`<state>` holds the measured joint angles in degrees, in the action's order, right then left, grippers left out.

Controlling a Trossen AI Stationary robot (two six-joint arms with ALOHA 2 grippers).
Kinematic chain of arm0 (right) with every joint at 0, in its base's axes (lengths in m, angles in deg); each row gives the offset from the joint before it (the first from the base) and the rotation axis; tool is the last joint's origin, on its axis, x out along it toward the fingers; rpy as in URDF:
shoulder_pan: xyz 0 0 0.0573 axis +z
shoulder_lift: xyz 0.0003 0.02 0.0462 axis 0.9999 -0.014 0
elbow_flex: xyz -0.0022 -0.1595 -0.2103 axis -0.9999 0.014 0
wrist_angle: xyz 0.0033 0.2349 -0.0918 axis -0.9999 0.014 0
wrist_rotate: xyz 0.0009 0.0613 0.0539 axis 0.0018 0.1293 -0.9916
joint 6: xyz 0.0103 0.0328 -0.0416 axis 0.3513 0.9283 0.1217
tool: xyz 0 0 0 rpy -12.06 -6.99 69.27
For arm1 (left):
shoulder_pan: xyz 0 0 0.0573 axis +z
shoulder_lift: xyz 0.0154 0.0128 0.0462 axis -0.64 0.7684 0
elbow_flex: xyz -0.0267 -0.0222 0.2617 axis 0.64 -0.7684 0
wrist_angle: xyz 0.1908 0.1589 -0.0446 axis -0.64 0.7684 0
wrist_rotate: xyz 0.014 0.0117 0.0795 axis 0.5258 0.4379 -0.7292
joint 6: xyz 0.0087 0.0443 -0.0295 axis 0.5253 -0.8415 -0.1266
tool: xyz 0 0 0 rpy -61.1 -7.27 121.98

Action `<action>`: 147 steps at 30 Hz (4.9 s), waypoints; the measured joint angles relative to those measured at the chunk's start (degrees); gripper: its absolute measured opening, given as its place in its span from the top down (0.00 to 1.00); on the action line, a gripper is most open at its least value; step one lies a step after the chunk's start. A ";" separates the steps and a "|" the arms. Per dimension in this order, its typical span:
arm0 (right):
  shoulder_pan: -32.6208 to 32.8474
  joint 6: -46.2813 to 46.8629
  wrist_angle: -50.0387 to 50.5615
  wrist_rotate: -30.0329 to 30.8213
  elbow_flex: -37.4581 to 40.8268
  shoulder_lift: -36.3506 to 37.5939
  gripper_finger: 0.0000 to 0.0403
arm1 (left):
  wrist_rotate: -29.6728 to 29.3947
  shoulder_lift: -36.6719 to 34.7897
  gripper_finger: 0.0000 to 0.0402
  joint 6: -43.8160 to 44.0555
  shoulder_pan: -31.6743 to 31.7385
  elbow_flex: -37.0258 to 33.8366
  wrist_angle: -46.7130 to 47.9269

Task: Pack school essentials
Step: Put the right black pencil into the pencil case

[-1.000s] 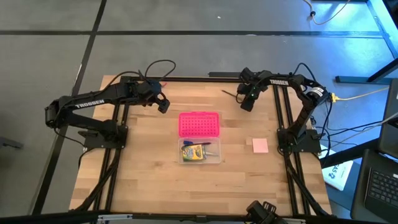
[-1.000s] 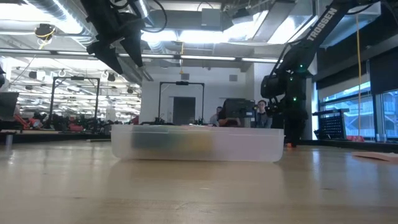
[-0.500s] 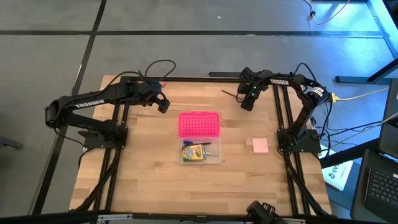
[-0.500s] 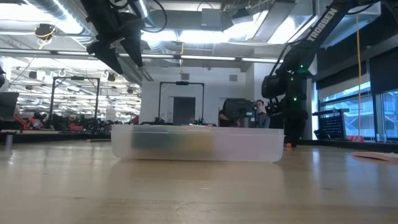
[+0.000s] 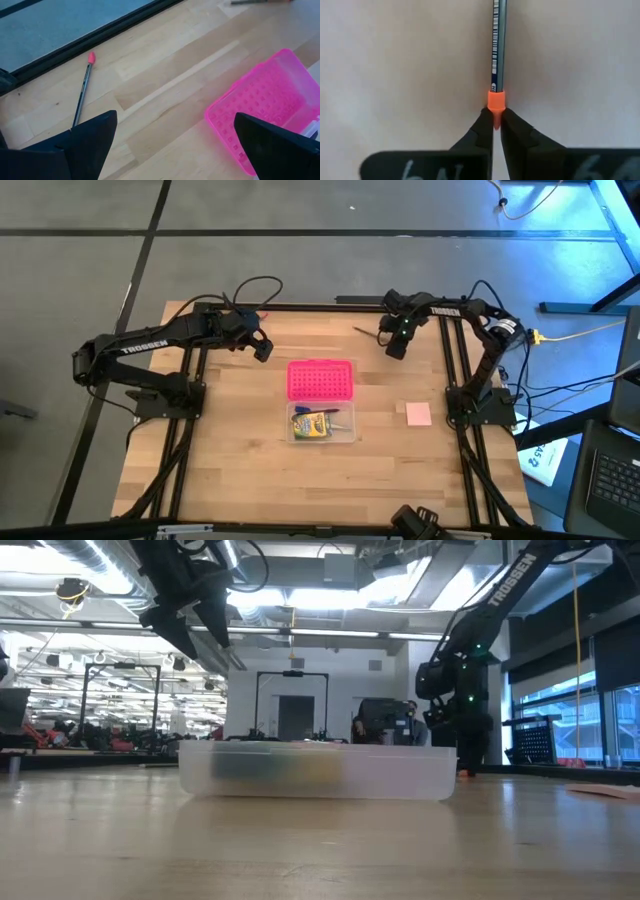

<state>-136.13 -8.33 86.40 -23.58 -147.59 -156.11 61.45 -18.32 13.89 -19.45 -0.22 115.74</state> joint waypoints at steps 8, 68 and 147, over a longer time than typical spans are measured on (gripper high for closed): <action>3.46 0.11 0.93 -4.24 -1.17 -0.06 0.95 | 0.00 0.00 0.01 0.02 0.00 0.00 0.00; 45.71 25.92 8.67 1.19 -24.77 0.34 0.94 | 16.12 -0.48 0.01 -17.88 -10.85 -0.07 -0.01; 50.15 27.22 -6.56 -1.79 -13.13 -7.05 0.75 | 14.10 -0.48 0.01 -14.47 -24.55 -0.02 -2.86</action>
<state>-85.98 18.89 79.84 -25.38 -160.72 -163.16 75.55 -18.81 -0.58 -44.00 -0.24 112.87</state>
